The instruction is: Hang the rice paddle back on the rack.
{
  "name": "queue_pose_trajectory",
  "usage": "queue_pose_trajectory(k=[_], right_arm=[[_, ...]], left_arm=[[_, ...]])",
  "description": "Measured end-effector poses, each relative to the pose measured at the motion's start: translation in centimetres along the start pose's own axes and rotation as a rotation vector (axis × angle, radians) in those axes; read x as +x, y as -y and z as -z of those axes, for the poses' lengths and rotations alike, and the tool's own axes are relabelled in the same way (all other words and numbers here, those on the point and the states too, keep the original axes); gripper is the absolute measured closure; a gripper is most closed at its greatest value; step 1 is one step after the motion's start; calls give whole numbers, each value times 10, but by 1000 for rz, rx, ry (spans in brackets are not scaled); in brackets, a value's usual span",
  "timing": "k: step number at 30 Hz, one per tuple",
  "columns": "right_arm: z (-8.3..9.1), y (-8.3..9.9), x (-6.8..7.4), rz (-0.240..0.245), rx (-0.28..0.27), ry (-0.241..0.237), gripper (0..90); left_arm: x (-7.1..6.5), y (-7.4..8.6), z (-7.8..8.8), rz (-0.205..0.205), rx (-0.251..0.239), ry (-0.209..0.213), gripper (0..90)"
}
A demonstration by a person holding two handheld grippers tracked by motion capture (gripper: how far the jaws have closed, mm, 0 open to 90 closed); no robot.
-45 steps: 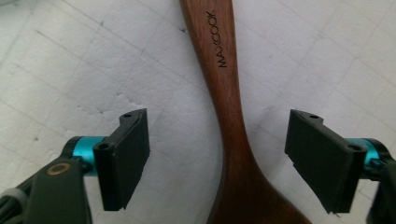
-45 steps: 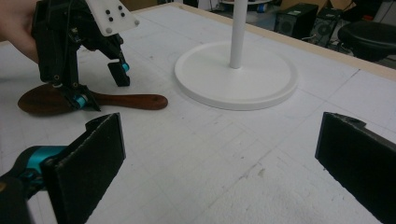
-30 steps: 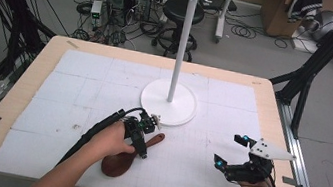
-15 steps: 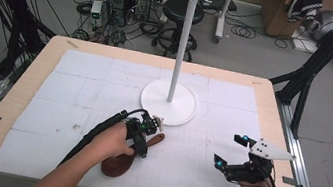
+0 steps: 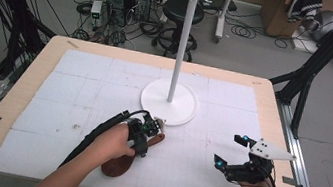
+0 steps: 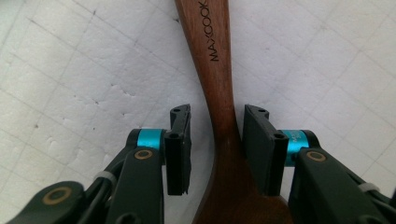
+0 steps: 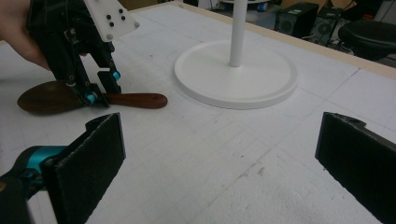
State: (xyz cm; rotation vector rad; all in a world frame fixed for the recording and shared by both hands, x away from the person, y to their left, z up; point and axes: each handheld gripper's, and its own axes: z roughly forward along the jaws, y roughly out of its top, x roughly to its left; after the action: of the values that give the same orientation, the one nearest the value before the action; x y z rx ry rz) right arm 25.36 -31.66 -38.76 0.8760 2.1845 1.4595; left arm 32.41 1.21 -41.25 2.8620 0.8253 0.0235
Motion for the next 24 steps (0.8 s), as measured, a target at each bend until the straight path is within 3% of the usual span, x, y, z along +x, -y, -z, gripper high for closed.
queue_pose_trajectory(k=[4,6,15,16,24], right_arm=[[0,0,0,-1,5,-1,5],[0,0,0,2,4,-2,6],[-1,0,1,1,5,-6,5],[-1,0,1,1,5,-5,5],[0,0,0,1,5,-3,5]], left_arm=[[0,-1,0,-6,2,1,649],[0,-1,0,-8,-4,6,705],[-1,-1,0,-22,-5,3,737],[-1,-1,0,-35,-6,2,773],[-2,1,0,-94,-20,5,779]])
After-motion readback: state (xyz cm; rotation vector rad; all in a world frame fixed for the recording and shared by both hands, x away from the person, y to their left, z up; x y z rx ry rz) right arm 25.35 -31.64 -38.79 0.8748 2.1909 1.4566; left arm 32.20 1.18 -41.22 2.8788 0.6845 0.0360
